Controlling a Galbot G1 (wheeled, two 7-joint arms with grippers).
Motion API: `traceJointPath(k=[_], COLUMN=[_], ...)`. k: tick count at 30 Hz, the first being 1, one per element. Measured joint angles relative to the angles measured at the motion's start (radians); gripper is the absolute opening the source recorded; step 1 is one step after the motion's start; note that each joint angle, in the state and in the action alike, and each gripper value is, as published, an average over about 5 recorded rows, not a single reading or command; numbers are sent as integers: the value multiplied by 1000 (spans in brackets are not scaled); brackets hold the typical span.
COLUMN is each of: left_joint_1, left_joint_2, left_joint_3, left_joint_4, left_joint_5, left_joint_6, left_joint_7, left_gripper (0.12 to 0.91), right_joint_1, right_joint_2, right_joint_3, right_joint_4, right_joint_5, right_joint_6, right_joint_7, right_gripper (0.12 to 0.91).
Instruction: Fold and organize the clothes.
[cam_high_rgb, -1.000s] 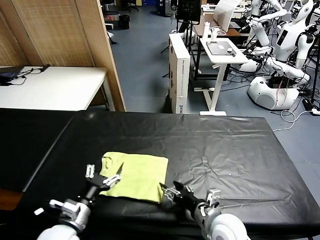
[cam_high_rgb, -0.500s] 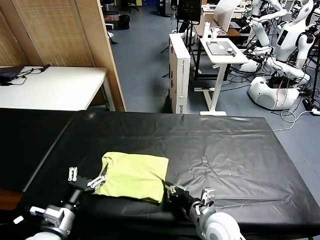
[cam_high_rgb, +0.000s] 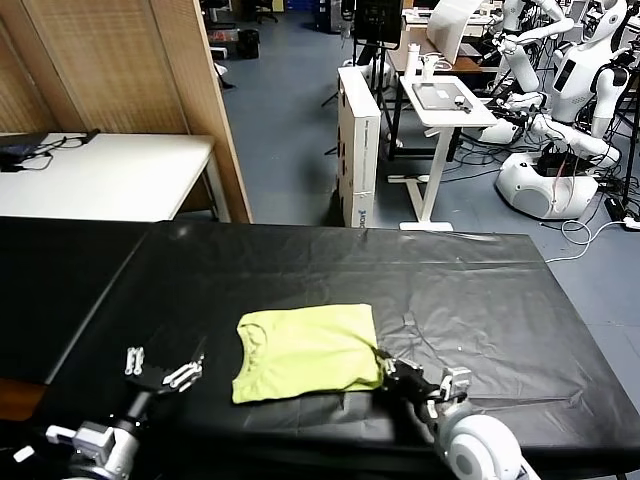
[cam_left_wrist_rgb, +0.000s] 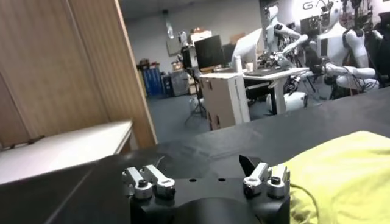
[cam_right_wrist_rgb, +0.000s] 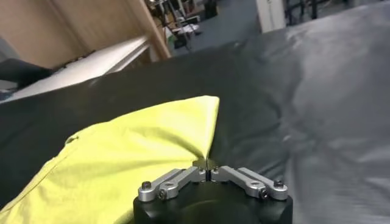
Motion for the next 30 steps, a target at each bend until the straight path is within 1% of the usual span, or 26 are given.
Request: traceJointPath(k=[3,4,6,9,12,15,17,19,22,26,30], left_joint_1=[42,58,89,134,172,208,231,252,280,303,309], left_joint_2=[10,13,18,24,27,28,29,28,22,14,12], left_joint_3=[-24,-31,-42,-53,-63,-78,-89,-97,-104,-105,-101], left_joint_4=[-21,-26,-32,-40,-57,-77,-89,-99,-112,-131,-148], left_joint_5=[-50,-60,-67,-76,-91,-104,-113,-123,-136,-142,-144], left_joint_6=[4,0,-13,-20,-3,4,4,2,-4,-5,0], left_joint_7=[-3,-2,-7,-28,-51,-57,-57,-58,-61,-67,-69], left_gripper=[907,907,907,907,907,907,907,907,907,907,907], right_joint_1=[-36,-51,-82,-135,-200,-271,-317,-362,-427,-507,-577], right_joint_2=[-19,-26,-39,-54,-56,-46,-35,-24,-5,16,35], right_joint_3=[26,37,62,106,158,215,250,279,303,311,305], right_joint_4=[34,48,77,121,156,188,208,226,252,278,298], right_joint_5=[-23,-28,-42,-100,-192,-268,-304,-333,-369,-417,-442], right_joint_6=[4,7,23,88,191,288,329,342,331,334,369], right_joint_7=[-7,-6,-6,-21,-39,-46,-42,-27,7,39,60], right_gripper=[823,858,894,905,907,907,907,907,907,907,907])
